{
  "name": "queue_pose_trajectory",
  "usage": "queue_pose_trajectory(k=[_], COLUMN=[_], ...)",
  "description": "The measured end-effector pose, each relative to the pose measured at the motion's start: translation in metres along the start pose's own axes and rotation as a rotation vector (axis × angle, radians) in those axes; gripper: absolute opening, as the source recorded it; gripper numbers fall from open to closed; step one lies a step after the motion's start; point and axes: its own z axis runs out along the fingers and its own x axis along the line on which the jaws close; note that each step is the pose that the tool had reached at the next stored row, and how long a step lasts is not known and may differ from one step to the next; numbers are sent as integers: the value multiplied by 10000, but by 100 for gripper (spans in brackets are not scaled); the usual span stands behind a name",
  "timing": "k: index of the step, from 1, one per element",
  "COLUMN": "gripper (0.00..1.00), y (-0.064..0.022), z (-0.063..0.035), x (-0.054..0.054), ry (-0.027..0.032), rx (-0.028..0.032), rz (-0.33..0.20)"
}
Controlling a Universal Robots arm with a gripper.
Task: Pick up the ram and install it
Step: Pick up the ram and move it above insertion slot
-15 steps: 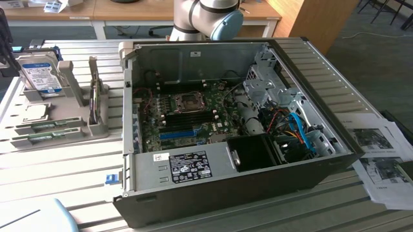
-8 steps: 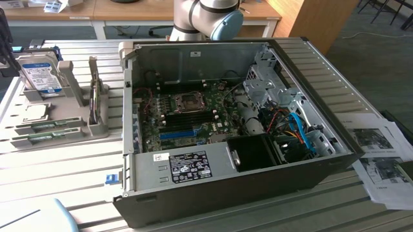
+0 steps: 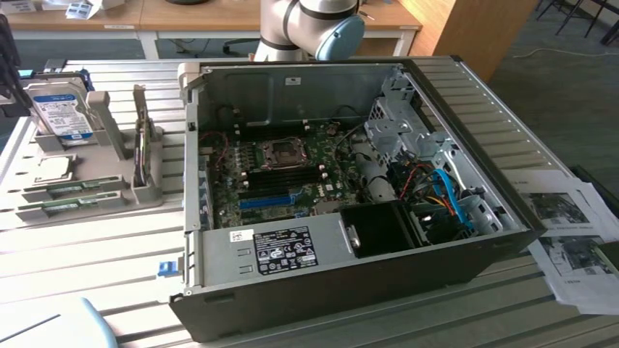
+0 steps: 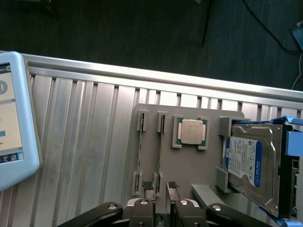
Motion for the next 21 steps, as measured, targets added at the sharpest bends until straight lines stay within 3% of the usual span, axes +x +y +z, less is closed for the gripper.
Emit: queue_pose_trajectory(k=[21], gripper=[23], y=[-14], z=[306], x=[7], ry=[0], rx=[0], rz=[1])
